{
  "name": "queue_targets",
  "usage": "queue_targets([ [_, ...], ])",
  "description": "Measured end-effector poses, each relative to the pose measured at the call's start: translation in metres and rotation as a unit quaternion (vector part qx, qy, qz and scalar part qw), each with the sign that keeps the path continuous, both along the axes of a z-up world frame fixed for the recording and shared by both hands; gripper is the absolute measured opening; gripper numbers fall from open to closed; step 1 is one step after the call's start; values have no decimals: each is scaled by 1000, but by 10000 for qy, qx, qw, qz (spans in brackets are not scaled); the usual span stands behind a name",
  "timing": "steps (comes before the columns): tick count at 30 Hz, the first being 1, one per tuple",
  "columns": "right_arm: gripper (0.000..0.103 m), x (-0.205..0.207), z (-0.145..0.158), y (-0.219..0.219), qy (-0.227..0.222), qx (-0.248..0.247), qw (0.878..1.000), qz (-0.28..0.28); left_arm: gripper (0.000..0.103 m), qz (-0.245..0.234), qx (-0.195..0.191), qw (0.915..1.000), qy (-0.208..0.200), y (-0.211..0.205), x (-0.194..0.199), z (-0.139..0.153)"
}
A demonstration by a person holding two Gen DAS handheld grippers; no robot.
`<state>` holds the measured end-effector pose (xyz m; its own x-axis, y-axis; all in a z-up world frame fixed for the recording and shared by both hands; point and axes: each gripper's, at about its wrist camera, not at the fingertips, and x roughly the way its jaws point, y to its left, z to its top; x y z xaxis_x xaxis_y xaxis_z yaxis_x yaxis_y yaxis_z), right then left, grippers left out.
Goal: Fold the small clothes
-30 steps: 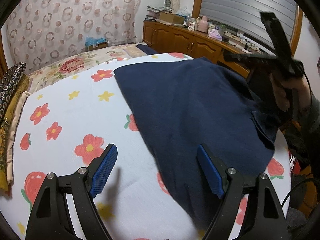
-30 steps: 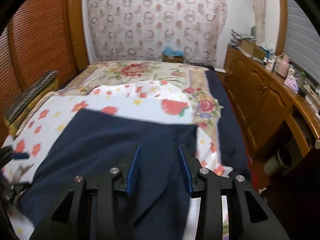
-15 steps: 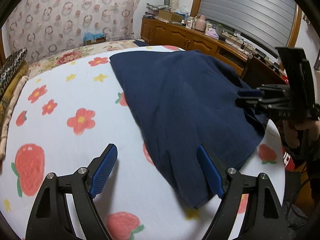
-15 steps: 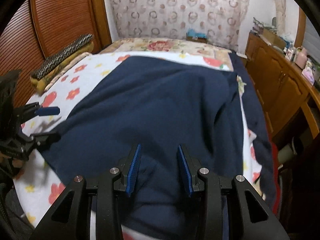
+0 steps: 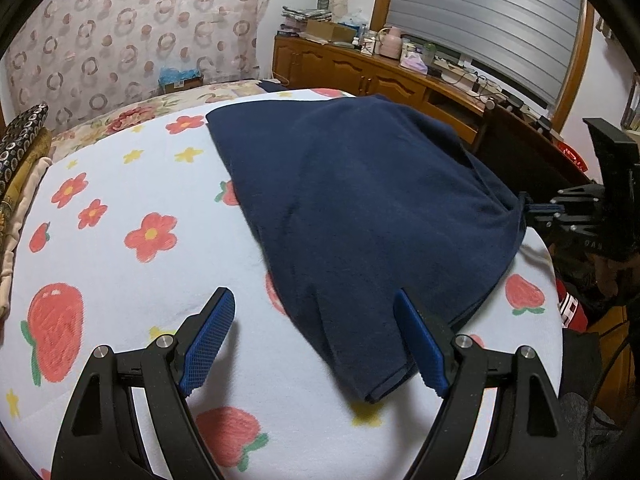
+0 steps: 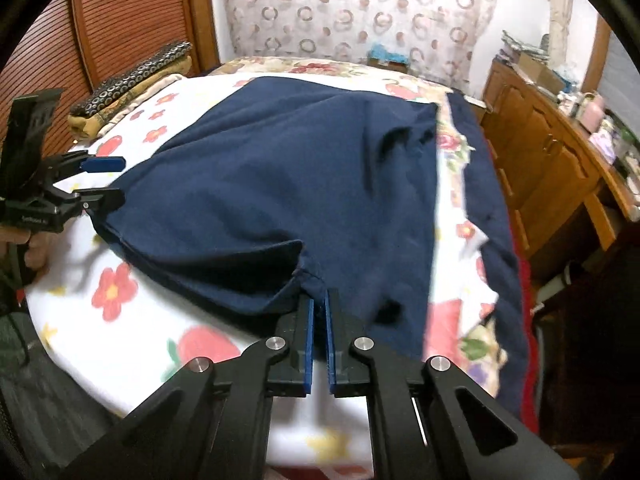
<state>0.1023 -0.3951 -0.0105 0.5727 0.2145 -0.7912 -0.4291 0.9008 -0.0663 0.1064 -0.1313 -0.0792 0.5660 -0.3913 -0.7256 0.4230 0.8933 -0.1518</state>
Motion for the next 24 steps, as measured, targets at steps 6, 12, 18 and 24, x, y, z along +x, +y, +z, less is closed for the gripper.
queue_targets([
  [6,4,-14,4,-3,-131,-91,9997,-203,83,-45,0,10000,-66,-4,-5,5],
  [12,4,-20,12,-13,-422,113,9975,-549,83,-75,-86,9998,-147,-3,-7,9],
  [18,37,-13,-1,0,-525,296,9956,-722,71,-86,-155,9997,-168,-1,-7,9],
  [24,54,-7,-23,13,-442,414,9957,-699,60,-73,-151,9998,-139,-2,-5,7],
])
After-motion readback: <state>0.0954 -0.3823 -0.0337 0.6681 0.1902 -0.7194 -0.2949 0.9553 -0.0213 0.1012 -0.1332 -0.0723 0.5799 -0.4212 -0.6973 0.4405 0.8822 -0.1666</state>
